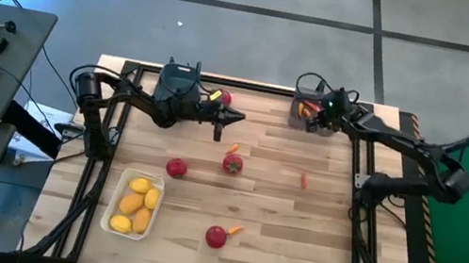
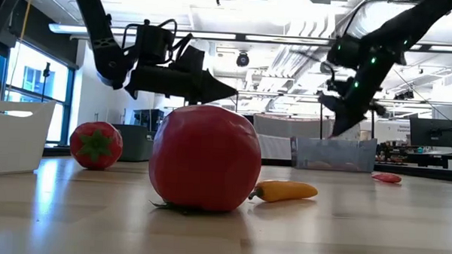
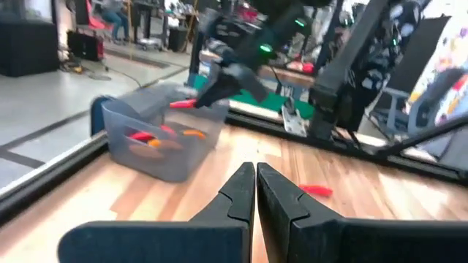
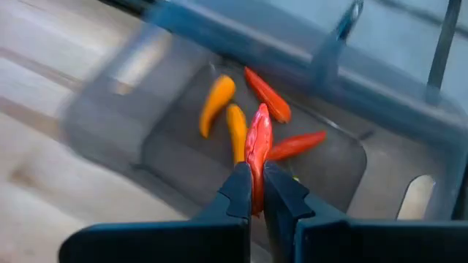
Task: Sort produce into baskets
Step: Put the red chili pepper into the black bin
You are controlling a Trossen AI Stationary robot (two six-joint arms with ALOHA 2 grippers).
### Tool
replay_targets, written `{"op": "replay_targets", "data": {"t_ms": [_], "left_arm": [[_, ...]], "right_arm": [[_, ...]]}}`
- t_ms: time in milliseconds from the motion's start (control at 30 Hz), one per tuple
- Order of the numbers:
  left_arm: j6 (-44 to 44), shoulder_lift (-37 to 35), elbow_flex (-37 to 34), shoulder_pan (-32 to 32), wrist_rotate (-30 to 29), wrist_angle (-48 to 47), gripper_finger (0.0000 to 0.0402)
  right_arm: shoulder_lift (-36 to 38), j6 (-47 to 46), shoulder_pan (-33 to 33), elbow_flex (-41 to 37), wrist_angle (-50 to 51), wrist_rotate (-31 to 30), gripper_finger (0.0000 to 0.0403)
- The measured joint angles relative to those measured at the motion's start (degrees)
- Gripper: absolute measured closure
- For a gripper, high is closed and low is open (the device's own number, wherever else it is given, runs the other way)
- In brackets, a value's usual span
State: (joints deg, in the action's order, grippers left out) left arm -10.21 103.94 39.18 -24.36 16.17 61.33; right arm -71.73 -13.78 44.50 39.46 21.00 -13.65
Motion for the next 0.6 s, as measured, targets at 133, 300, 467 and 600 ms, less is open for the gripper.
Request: {"op": "replay_targets", "data": {"t_ms": [133, 300, 467, 600], "left_arm": [[2.22, 0.00, 0.00, 1.34, -0.94, -1.91, 0.0399], [2.50, 0.00, 0.02, 1.59, -1.42, -4.05, 0.0399], [3.18, 0.00, 1.08, 1.57, -1.47, -11.41, 0.0399], [5.47, 0.00, 3.40, 2.23, -1.52, -20.20, 0.0394]], "right_arm": [[-4.38, 2.35, 3.78, 0.00, -1.74, 2.07, 0.0398], [-7.70, 4.04, 5.86, 1.49, -2.19, 2.97, 0.0384], [-8.56, 7.26, 5.71, 5.18, 1.48, 3.00, 0.0314], [-8.56, 9.00, 4.94, 8.20, 2.85, 2.95, 0.0250]]}}
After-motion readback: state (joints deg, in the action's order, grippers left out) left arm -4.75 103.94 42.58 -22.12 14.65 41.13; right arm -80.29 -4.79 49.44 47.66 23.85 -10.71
